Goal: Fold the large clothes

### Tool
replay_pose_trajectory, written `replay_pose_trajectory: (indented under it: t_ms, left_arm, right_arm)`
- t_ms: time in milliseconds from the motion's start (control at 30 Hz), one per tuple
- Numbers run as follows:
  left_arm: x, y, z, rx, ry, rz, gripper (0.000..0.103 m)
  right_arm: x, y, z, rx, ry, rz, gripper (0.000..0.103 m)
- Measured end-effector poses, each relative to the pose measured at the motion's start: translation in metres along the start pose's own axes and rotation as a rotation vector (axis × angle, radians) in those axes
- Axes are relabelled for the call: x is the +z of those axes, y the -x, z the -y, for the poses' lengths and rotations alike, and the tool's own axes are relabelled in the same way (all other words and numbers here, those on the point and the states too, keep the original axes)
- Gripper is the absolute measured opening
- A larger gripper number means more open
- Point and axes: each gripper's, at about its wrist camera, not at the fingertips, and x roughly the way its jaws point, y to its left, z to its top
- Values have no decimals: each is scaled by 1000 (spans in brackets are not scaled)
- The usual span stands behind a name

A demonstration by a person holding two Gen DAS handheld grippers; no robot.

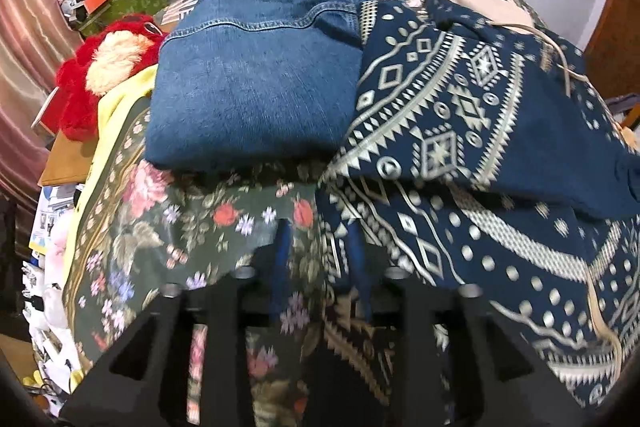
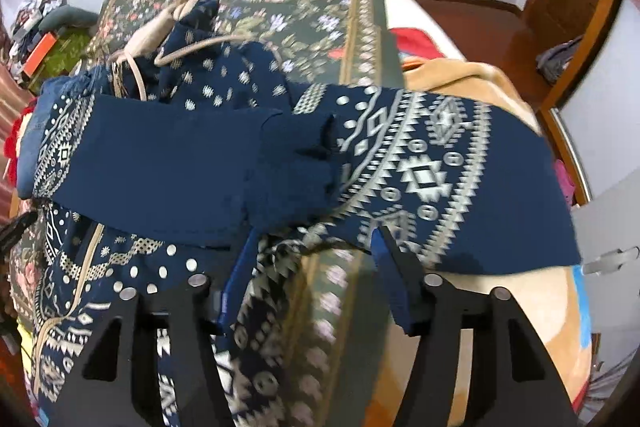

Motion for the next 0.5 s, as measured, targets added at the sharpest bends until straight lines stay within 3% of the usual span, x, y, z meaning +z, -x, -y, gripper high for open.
replay_pose_trajectory:
  t_ms: [67,200,333,400,500]
  left_arm:
    - [-4,15,3,6,-11,27,57]
    - [-3,47,14,-17,-34,77,67]
    - [7,77,33,-58,-37,141,79]
    - [15,90,46,-80,-42,169,94]
    - [23,103,68,-129,-60,201,96]
  right_arm:
    - [0,10,6,9,-16,6,59]
    - [-1,36,28,47,-83,60,67]
    - [0,61,59,90,-174,133,68]
    - [0,67,74,92,-222,156,70]
    - [-2,68,101,93,-294,167,73]
